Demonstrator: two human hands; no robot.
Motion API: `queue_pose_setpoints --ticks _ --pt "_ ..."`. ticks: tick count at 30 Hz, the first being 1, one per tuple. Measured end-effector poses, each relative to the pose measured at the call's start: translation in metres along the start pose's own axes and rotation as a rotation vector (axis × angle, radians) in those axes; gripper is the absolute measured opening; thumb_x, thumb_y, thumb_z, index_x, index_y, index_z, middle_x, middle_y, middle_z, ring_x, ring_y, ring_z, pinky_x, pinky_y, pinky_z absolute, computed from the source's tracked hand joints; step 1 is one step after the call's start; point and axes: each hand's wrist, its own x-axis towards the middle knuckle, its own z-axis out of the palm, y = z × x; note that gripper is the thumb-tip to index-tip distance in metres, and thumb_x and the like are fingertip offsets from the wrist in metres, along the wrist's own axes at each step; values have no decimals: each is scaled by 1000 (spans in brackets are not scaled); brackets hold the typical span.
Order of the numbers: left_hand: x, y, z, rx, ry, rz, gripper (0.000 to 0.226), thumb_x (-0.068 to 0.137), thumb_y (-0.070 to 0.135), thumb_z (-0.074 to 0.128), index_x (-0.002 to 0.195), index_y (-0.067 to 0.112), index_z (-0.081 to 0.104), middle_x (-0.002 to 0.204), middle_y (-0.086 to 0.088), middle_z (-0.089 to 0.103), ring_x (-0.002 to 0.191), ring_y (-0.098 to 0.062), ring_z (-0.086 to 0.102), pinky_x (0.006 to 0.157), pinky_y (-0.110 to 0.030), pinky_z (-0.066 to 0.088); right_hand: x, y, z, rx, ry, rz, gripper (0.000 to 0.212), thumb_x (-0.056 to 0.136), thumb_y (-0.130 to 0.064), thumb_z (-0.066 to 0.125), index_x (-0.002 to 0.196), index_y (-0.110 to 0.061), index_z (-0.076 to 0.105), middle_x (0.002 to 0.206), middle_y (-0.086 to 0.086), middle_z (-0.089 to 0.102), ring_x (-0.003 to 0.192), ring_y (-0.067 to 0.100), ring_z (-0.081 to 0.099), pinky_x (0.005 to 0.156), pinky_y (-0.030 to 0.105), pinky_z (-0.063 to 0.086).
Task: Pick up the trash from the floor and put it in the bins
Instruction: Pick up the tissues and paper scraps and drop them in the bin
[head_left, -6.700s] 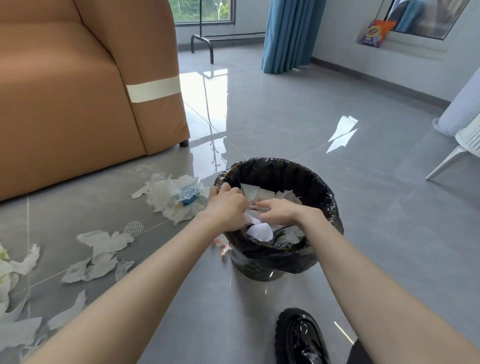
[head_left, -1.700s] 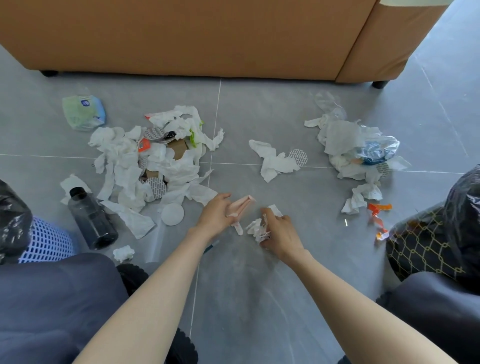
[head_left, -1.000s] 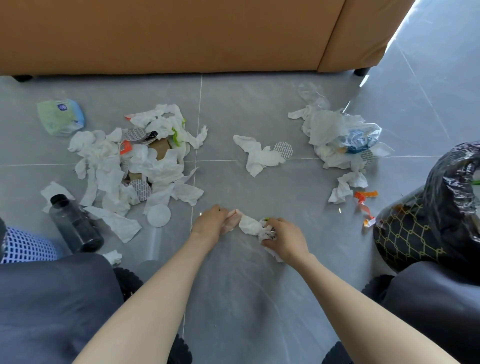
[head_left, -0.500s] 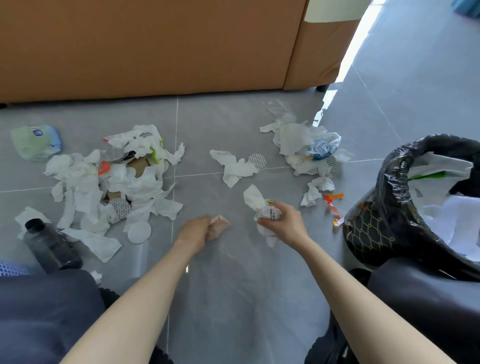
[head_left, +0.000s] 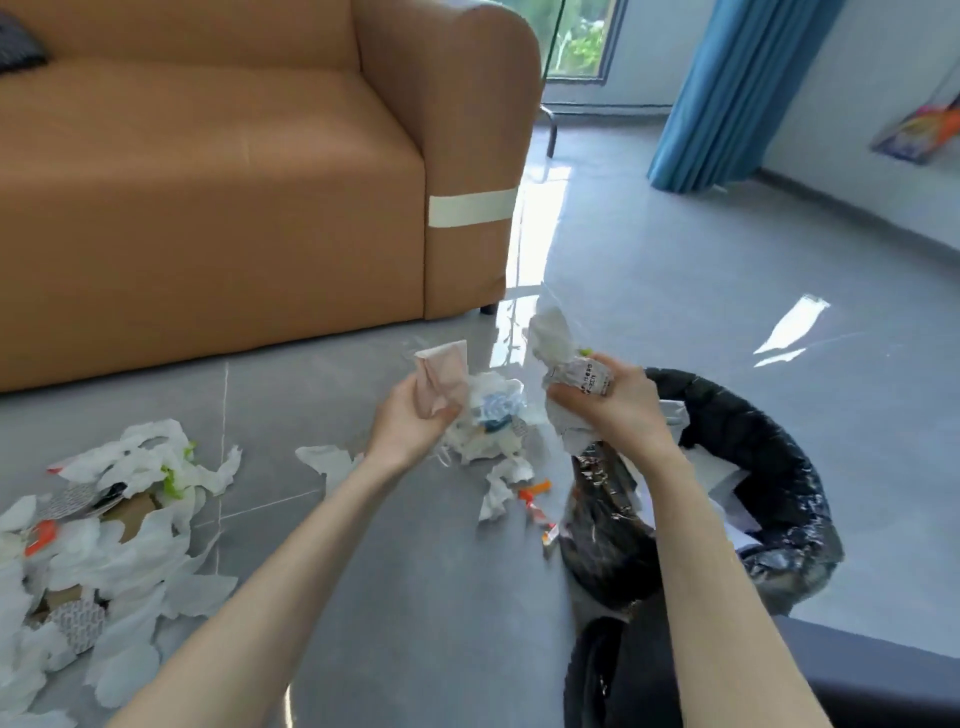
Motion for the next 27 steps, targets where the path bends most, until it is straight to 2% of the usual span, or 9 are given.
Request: queue_pose_setpoints --ticks 3,6,8,11,13,15,18,21,27 --pt "3 47 26 -133 -71 66 22 81 27 73 97 26 58 101 0 68 96 -18 64 88 -38 52 -3 16 -43 -132 112 82 24 75 -35 74 93 -21 68 82 3 71 79 21 67 71 38 54" --pt "-1 87 63 -206 -158 126 18 83 24 70 88 33 55 93 6 66 87 -10 62 87 -35 51 -7 38 -73 -286 185 204 22 77 -38 70 94 -24 64 84 0 67 83 24 64 72 36 52" --pt "-3 102 91 -226 -212 121 19 83 26 70 96 28 57 98 3 67 90 -13 63 88 -37 52 -11 52 -83 -384 211 276 23 79 -38 68 96 -24 61 92 2 66 86 26 62 71 33 49" --pt "-7 112 129 -211 -277 77 34 80 34 72 109 20 59 105 0 68 98 -19 64 88 -39 53 -13 71 -90 -447 145 403 39 78 -43 68 106 -20 53 109 6 57 96 27 58 72 33 45" --pt "-9 110 149 -157 -320 45 38 79 32 71 112 18 57 105 -1 68 100 -20 63 89 -41 53 -12 79 -94 -398 107 477 48 76 -43 69 113 -18 51 117 9 53 103 29 55 79 36 47" --pt "-11 102 160 -105 -373 14 41 79 30 71 114 19 53 108 -1 66 101 -20 63 90 -43 52 -12 80 -99 -350 148 508 52 76 -41 67 122 -22 50 125 9 53 109 31 55 89 42 49" --pt "-14 93 166 28 -404 44 56 80 31 71 129 19 48 122 -3 61 109 -19 59 95 -40 50 -12 74 -108 -356 243 500 52 84 -32 60 134 -24 46 135 7 51 121 31 50 97 41 45" --pt "-17 90 160 48 -414 77 65 83 31 69 140 18 40 135 -4 54 116 -19 56 94 -29 46 -12 57 -111 -293 299 416 42 89 -20 53 131 -21 50 128 6 58 116 27 54 90 35 45" --pt "-10 87 128 -54 -310 72 46 90 21 61 134 16 49 130 -4 58 106 -17 58 91 -30 48 -8 16 -78 -145 261 192 30 89 -20 56 119 -23 60 111 -2 68 99 16 63 90 33 51"
